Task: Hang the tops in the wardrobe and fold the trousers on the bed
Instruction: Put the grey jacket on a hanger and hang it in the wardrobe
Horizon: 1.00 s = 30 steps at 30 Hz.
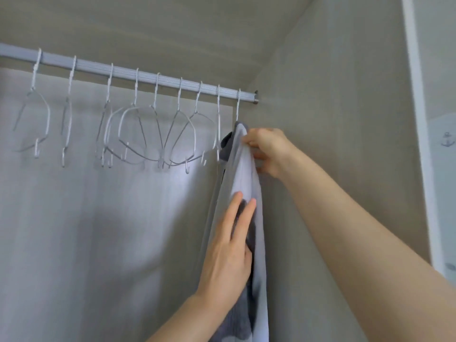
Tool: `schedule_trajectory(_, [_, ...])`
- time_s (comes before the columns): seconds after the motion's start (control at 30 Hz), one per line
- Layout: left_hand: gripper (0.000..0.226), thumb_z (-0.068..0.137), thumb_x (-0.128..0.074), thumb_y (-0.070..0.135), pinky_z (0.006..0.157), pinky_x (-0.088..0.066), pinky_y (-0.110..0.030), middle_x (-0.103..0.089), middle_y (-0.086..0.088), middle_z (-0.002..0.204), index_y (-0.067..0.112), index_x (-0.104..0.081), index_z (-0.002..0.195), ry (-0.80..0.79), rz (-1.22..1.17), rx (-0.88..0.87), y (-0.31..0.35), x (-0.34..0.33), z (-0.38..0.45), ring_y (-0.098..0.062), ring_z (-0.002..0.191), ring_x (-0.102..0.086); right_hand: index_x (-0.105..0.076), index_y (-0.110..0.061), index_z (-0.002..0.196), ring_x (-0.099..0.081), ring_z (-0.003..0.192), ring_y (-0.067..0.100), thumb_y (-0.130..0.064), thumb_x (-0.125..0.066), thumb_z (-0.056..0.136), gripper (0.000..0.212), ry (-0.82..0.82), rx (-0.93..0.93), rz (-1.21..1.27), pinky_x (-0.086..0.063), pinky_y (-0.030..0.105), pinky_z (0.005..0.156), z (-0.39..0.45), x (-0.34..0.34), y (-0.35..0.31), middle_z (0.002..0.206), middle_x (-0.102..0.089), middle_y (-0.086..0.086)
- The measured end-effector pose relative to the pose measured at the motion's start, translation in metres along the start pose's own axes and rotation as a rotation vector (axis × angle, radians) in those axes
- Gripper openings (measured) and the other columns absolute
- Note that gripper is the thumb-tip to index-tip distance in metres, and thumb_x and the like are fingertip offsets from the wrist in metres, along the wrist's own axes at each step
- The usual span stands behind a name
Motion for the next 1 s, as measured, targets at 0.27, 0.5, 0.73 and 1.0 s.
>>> schedule_trajectory(0.27, [0.111, 0.080, -0.060, -0.001, 0.088, -0.048, -0.017, 0.008, 0.032, 0.158, 0.061, 0.005, 0.145, -0.045, -0.079, 0.067, 0.009, -0.002, -0.029, 0.006, 0.139, -0.027, -0.046, -0.022, 0.141, -0.051, 0.124, 0.022, -0.010, -0.045, 0.096, 0.046, 0.156, 0.393, -0.422, -0.037, 0.028, 0.106, -0.029, 0.010, 0.008, 0.130, -0.060, -0.001])
schedule_trajectory(0.5, [0.094, 0.089, -0.057, 0.004, 0.102, -0.036, -0.016, -0.007, 0.024, 0.159, 0.061, -0.006, 0.144, -0.246, -0.157, 0.248, -0.025, -0.018, -0.037, -0.010, 0.137, -0.036, -0.056, -0.016, 0.132, -0.065, 0.103, 0.015, -0.007, -0.044, 0.100, 0.036, -0.046, 0.078, 0.213, -0.054, 0.033, 0.085, -0.031, 0.023, 0.056, 0.120, -0.066, 0.003])
schedule_trajectory(0.73, [0.084, 0.089, -0.062, 0.019, 0.103, -0.041, -0.026, -0.019, 0.018, 0.156, 0.042, -0.014, 0.153, -0.284, -0.161, 0.264, 0.000, -0.003, -0.075, -0.009, 0.132, -0.040, -0.050, -0.009, 0.133, -0.059, 0.113, 0.012, -0.004, -0.054, 0.089, 0.045, 0.189, 0.258, -0.335, -0.045, 0.028, 0.101, -0.103, 0.036, 0.051, 0.126, -0.061, 0.000])
schedule_trajectory(1.0, [0.065, 0.091, -0.060, 0.018, 0.100, -0.039, -0.016, -0.049, 0.017, 0.138, 0.036, -0.032, 0.147, -0.269, -0.091, 0.393, 0.025, 0.072, -0.143, -0.003, 0.123, -0.050, -0.048, -0.013, 0.133, -0.054, 0.121, 0.015, -0.009, -0.052, 0.092, 0.041, -0.028, 0.306, -0.481, -0.040, 0.036, 0.106, -0.232, 0.004, 0.078, 0.127, -0.060, -0.001])
Point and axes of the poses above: each hand's wrist, its own z-axis towards the middle knuckle, its own x-axis out of the back of the hand, y = z × x, the point moved 7 cm from there along z, towards the middle knuckle
